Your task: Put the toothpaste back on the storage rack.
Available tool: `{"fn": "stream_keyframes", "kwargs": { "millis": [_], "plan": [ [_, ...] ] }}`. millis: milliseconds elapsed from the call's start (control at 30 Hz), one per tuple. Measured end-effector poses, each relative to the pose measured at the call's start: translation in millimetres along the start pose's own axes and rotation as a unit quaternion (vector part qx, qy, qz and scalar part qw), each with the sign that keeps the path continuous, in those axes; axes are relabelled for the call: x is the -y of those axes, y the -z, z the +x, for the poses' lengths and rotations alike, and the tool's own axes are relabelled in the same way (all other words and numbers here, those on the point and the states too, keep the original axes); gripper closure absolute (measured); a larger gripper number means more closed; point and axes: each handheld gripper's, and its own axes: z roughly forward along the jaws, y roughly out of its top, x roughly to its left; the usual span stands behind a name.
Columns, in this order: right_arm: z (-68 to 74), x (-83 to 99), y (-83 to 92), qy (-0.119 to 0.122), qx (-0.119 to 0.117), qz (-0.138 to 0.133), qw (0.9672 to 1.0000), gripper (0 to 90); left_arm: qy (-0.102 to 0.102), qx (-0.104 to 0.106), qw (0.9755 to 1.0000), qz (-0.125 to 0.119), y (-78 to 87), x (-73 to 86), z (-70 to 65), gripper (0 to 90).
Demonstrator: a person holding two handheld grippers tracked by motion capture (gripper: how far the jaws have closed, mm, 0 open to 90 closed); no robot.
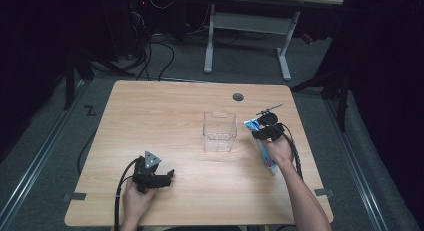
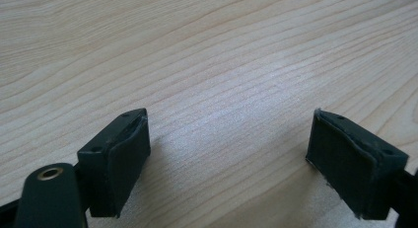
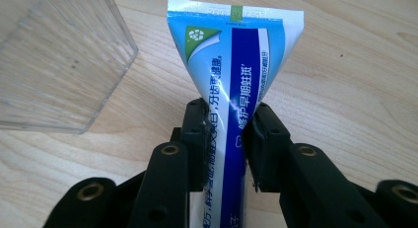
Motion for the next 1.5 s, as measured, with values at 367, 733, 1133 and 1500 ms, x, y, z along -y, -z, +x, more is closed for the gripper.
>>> {"fn": "stream_keyframes", "kwargs": {
  "millis": [367,733,1133,1500],
  "plan": [
    [3.3,1.5,21.3,0.017,-0.015,-0.022,0.9995,74.0,0.000,0.000,1.0000,0.000,0.0,0.0,0.0,16.6],
    [3.9,5.4,37.1,0.018,-0.029,-0.052,0.9981,74.6,0.000,0.000,1.0000,0.000,0.0,0.0,0.0,16.6],
    [3.8,9.0,55.9,0.017,-0.039,-0.084,0.9956,74.7,0.000,0.000,1.0000,0.000,0.0,0.0,0.0,16.6],
    [5.3,6.1,75.2,0.018,-0.061,-0.112,0.9917,74.7,0.001,0.000,1.0000,0.000,-1.1,-1.1,0.0,16.6]
  ]
}}
